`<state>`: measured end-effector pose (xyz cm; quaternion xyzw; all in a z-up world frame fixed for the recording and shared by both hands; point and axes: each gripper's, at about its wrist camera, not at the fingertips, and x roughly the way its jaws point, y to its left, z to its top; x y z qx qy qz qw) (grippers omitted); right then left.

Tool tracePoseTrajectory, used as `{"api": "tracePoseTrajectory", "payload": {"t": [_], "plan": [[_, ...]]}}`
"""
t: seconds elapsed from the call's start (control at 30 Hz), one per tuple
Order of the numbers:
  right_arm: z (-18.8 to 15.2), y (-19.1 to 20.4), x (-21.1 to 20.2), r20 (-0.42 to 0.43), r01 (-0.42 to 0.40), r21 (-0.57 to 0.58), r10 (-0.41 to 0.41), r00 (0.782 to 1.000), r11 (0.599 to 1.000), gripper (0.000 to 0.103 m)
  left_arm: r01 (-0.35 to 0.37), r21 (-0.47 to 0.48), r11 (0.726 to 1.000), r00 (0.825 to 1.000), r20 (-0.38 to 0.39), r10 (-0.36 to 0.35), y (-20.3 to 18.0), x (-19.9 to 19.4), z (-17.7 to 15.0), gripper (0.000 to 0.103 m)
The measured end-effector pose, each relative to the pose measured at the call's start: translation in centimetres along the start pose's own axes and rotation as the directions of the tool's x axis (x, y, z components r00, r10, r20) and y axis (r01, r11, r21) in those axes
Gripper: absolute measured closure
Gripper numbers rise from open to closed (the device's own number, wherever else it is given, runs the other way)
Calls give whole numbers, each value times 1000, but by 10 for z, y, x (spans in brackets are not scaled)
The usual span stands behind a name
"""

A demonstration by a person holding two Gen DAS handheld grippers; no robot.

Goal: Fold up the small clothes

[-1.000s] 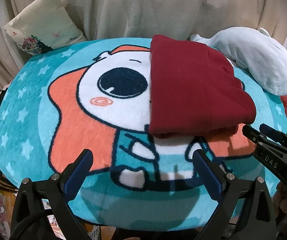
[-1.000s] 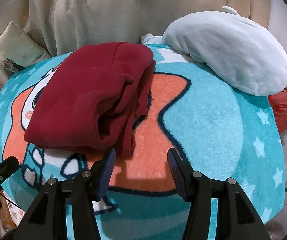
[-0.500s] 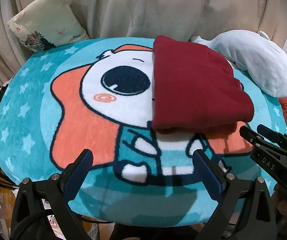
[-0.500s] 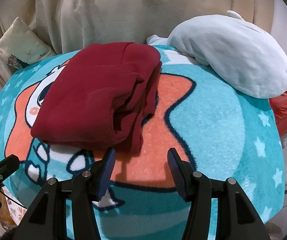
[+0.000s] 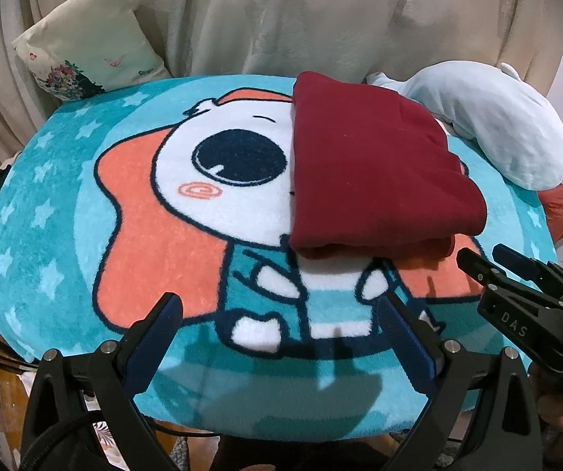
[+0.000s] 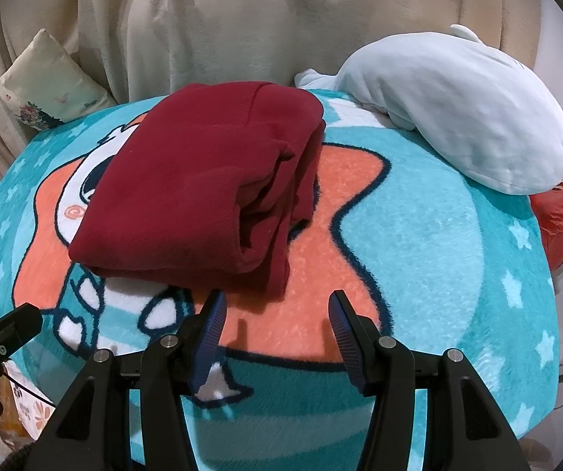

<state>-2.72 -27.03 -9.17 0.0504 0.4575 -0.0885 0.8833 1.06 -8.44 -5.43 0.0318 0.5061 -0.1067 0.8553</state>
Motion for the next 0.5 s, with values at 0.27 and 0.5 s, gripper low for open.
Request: {"api": "tracePoseTrajectory", "payload": {"t": [0.27,0.5], "plan": [[0,6,1,2,-11,-11,11,1000,1000,44,35,5,999,999,8,-35,1,-1,0,4],[4,8,7,-3,-12,-12,12,1000,1000,44,26,8,1000,1000,15,-26,3,2,5,4]]}}
